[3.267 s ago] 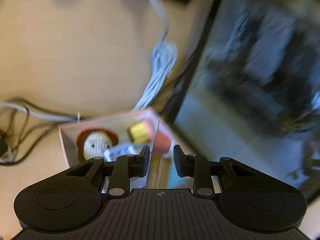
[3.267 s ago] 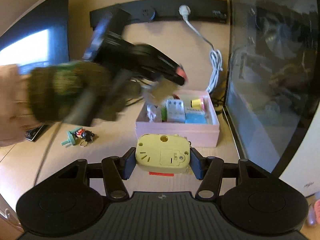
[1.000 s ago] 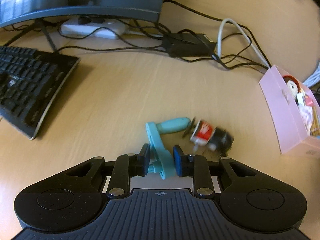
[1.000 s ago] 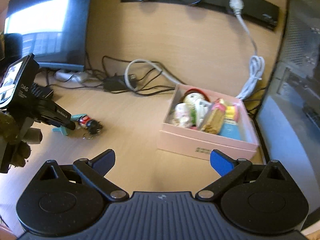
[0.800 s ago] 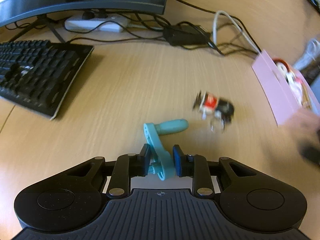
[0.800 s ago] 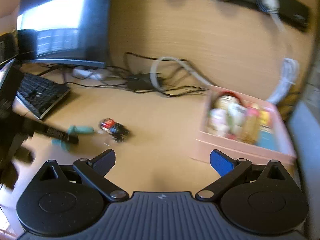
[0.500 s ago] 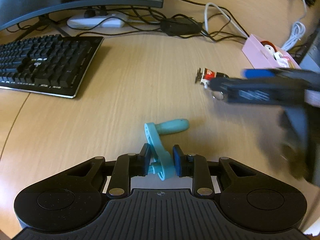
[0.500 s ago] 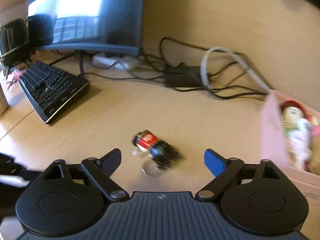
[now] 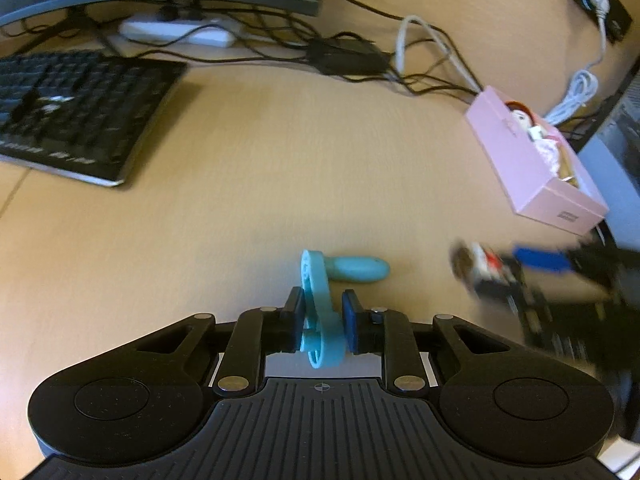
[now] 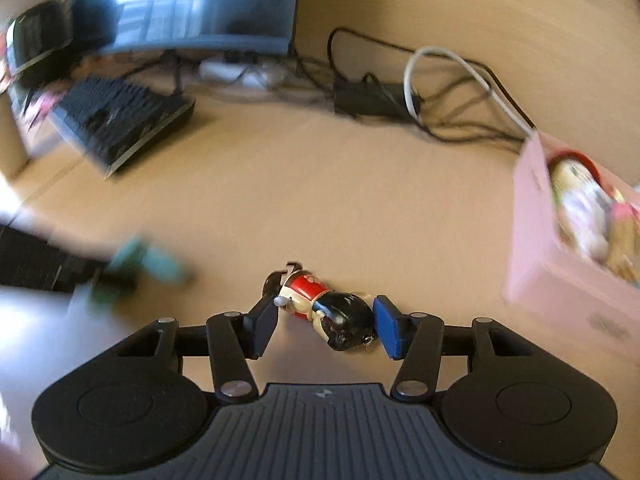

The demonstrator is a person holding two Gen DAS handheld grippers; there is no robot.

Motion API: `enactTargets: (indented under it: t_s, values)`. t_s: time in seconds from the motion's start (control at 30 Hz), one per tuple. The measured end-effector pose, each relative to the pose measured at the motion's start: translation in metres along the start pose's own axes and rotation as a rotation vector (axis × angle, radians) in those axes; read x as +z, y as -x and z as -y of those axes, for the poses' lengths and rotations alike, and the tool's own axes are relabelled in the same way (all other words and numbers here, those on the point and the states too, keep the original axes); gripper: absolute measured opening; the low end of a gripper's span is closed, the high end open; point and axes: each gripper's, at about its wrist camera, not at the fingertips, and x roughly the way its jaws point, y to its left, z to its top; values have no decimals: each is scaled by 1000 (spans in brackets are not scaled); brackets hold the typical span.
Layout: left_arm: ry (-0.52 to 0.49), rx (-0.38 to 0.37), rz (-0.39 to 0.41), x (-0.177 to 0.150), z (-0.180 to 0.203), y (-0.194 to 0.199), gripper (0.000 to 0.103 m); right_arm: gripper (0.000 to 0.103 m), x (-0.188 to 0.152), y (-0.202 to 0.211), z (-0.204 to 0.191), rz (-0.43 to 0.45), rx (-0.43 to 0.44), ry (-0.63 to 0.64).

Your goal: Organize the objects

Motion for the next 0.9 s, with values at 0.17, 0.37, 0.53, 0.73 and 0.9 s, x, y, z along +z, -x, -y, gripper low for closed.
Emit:
enactTargets:
  t_s: [0.17, 0.37, 0.53, 0.73, 0.9]
  values:
    - [-52, -46, -8, 6, 34, -18, 23, 84, -50, 34, 6, -5, -217, 131]
    - [-129, -22, -8, 6, 62, -27, 22, 87, -72, 64, 37, -4, -205, -108]
    - [-133, -22, -13, 6, 62, -27, 21, 88, -74, 61, 23, 34, -188, -36]
    - [-129, -16, -11, 2, 60, -23, 20, 80, -60, 44, 14, 3, -97, -51]
    - [-126, -4, -11, -1, 59, -21, 20, 80, -48, 50, 4, 50, 66, -63]
